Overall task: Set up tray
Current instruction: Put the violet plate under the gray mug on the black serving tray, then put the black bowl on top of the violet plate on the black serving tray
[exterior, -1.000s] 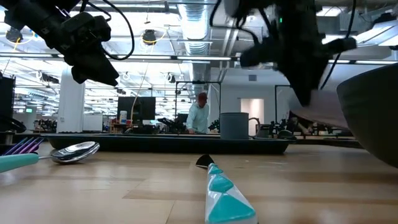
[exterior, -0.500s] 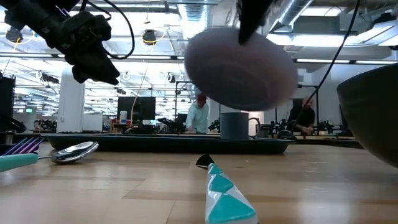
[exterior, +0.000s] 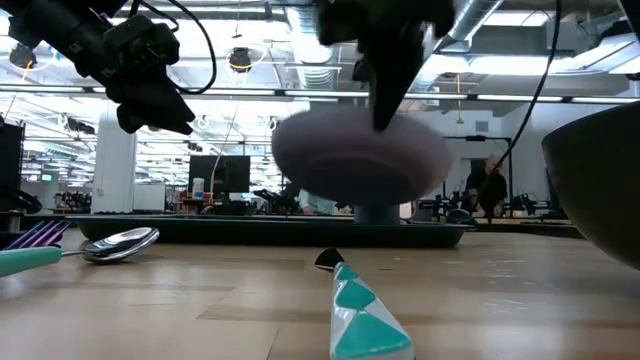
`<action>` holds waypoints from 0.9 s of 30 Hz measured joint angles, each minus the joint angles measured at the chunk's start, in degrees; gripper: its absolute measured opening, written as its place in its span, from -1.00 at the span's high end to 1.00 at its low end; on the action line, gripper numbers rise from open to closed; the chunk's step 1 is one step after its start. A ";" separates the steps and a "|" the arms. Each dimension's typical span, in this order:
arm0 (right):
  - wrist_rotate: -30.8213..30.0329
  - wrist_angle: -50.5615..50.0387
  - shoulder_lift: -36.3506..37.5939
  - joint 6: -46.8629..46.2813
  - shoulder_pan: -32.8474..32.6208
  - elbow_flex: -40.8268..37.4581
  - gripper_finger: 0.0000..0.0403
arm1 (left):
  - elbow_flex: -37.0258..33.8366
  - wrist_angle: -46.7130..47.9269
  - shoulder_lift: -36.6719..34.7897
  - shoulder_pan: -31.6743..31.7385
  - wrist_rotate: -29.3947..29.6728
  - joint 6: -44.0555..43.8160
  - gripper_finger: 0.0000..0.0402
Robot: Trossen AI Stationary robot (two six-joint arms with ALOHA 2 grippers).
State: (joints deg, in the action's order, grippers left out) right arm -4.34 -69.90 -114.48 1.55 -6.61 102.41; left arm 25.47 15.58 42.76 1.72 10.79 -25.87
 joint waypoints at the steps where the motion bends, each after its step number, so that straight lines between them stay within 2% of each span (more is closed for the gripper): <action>1: 0.01 0.60 -0.82 0.03 0.42 0.00 1.00 | 0.00 -0.01 0.00 0.00 0.00 0.00 0.26; 7: 1.46 2.85 -4.75 -0.32 1.96 0.00 1.00 | 0.00 0.21 -0.02 0.00 0.04 0.00 0.26; 12: 3.01 4.47 -4.89 -1.53 2.25 -0.04 0.99 | 0.00 0.43 0.00 -0.01 -0.08 0.00 0.26; 22: 3.22 6.30 -4.89 -3.20 2.27 -0.02 0.76 | 0.00 0.45 -0.01 -0.01 -0.48 0.04 0.26; 27: 3.26 6.77 -4.89 -5.09 2.75 -0.02 0.72 | 0.00 0.45 -0.01 0.00 -0.48 0.04 0.26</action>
State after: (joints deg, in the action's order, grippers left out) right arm -1.08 -63.13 -119.37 -3.54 -3.86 102.39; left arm 25.47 16.03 42.75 1.72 10.31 -25.82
